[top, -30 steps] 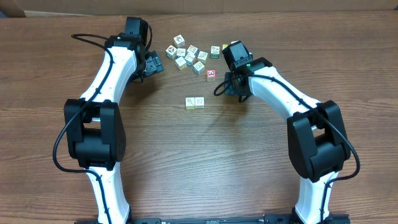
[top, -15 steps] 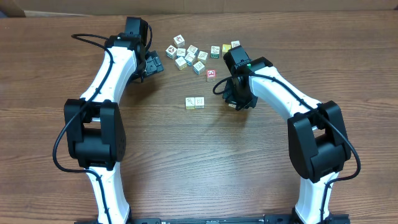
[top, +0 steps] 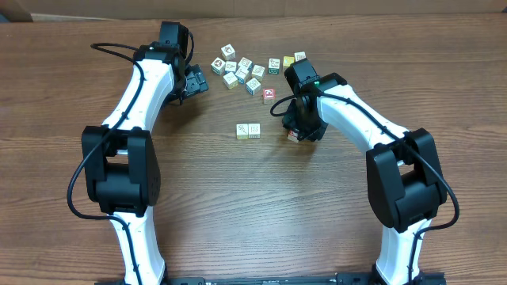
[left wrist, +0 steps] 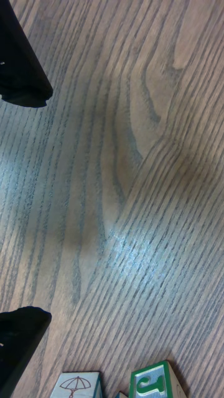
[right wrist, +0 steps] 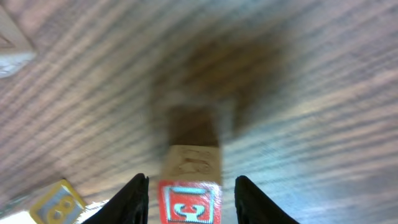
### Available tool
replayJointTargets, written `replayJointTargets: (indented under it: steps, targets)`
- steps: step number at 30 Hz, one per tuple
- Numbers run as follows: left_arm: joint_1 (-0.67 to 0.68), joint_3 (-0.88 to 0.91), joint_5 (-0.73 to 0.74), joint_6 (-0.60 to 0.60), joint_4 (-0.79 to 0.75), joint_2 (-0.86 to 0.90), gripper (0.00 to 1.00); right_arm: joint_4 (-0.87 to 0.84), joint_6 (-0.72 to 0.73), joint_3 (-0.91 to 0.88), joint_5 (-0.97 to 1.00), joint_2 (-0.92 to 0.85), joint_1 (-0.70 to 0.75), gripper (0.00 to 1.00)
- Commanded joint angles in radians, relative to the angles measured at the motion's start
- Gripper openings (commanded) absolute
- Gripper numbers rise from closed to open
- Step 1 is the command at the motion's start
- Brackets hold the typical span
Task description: Form a horizontal line
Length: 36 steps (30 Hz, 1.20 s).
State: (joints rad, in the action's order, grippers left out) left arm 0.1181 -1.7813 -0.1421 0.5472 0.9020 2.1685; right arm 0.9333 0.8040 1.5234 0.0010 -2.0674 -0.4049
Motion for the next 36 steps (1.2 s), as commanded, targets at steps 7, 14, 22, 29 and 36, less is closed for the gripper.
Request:
replayJointTargets:
  steps: [7,14,22,29,36]
  targets:
    - [0.006,-0.020,0.005,-0.009,0.002,0.002,1.00,-0.068,-0.051,-0.040,0.072,0.029,-0.006,0.63]
    - [0.007,-0.020,0.005,-0.009,0.002,0.002,1.00,-0.006,-0.045,-0.036,-0.035,0.029,0.002,0.65]
    - [0.007,-0.020,0.005,-0.009,0.002,0.002,1.00,0.024,-0.053,-0.036,-0.076,0.029,0.002,0.59]
    - [0.007,-0.020,0.005,-0.009,0.002,0.002,1.00,-0.018,-0.053,-0.036,-0.214,0.029,0.001,0.59]
    - [0.007,-0.020,0.005,-0.009,0.002,0.002,1.00,-0.052,-0.053,-0.036,-0.239,0.029,0.000,0.59]
